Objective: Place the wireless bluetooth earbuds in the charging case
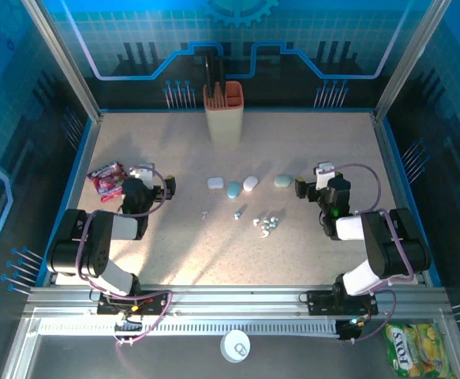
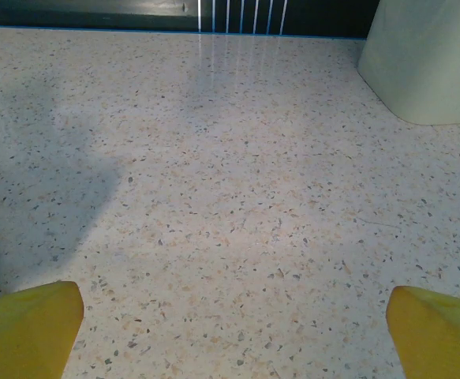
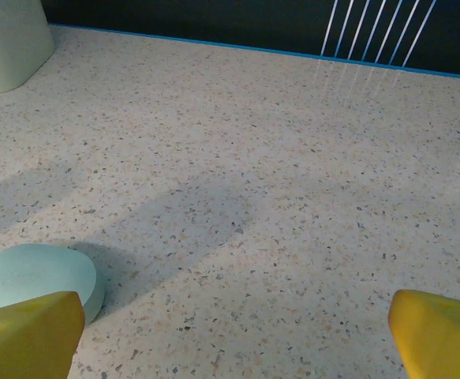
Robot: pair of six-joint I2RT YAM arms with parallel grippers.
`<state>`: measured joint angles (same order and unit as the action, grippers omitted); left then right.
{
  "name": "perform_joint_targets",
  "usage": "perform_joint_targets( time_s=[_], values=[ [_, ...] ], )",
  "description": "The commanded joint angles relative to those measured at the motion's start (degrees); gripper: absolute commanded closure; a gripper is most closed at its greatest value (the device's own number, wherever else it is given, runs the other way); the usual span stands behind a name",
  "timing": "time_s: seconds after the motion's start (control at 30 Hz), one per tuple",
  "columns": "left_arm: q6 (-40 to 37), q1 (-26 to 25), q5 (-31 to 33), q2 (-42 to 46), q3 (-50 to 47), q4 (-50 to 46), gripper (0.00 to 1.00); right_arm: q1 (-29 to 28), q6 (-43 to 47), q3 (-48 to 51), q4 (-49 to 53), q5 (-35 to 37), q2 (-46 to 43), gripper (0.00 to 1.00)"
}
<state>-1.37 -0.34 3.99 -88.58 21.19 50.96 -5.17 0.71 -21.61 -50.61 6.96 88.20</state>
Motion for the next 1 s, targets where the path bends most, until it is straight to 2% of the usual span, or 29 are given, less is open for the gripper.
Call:
perform_joint_targets(
  time_s=[0.0, 0.83, 0.97],
  values=[
    [0.75, -0.1, -0.67, -0.42, 1.02, 1.42, 0.01, 0.4, 0.43, -0.94, -1.06, -0.64, 0.08, 0.0],
    [0.75, -0.1, -0.78, -0.37, 0.99, 1.43, 0.01, 1.23, -0.08, -1.33, -0.17, -2.44, -0.07, 0.0],
    [0.86, -0.1, -0.06, -0.2, 0.86, 1.6, 0.01, 0.68, -0.05, -2.46, 3.84, -0.21, -2.47, 0.0]
  ],
)
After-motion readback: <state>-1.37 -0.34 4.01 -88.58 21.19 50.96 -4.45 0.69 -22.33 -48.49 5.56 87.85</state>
